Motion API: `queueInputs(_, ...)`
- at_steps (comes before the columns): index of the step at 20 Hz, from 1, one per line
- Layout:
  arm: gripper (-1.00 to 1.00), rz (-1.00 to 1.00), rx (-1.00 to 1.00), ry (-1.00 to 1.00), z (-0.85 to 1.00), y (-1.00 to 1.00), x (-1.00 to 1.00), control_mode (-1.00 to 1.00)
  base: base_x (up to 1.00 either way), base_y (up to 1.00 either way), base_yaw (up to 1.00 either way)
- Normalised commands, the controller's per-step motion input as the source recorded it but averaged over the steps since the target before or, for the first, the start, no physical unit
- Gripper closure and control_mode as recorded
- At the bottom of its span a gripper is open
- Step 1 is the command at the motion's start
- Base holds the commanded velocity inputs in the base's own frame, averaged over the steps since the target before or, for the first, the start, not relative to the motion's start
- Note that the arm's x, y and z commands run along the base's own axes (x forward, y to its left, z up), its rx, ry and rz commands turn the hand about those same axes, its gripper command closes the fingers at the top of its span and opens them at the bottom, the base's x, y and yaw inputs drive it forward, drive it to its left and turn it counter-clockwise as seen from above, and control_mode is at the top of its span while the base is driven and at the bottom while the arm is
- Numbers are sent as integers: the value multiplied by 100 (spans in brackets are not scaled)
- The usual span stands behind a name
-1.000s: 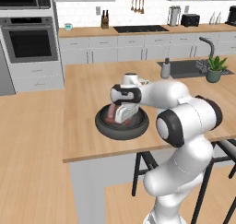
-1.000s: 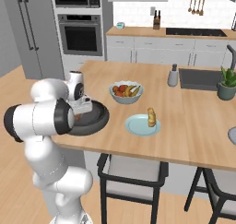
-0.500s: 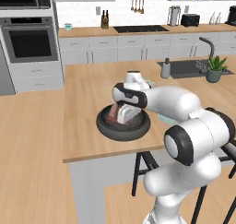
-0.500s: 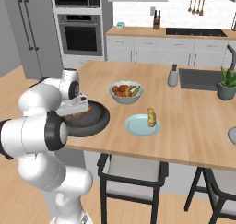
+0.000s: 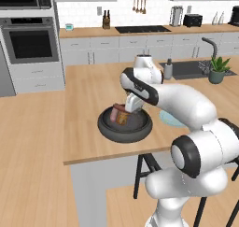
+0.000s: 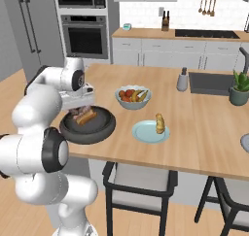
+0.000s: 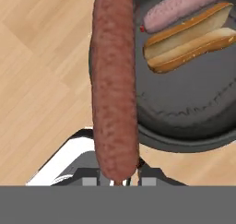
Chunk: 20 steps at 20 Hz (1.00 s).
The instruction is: Place one bun and one sausage from the bowl on each plate.
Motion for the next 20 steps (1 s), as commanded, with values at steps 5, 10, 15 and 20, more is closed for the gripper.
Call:
queueInputs(5,100,-33,-6,6,2,-100,38,-100,0,0,0)
queueInputs(10,100,-44,-6,14,-2,-100,38,-100,0,0,0)
queueInputs(15,100,-43,-7,16,-16,-100,45,-100,0,0,0)
queueInputs(20,100,-36,-10,9,-23,-97,41,-100,0,0,0)
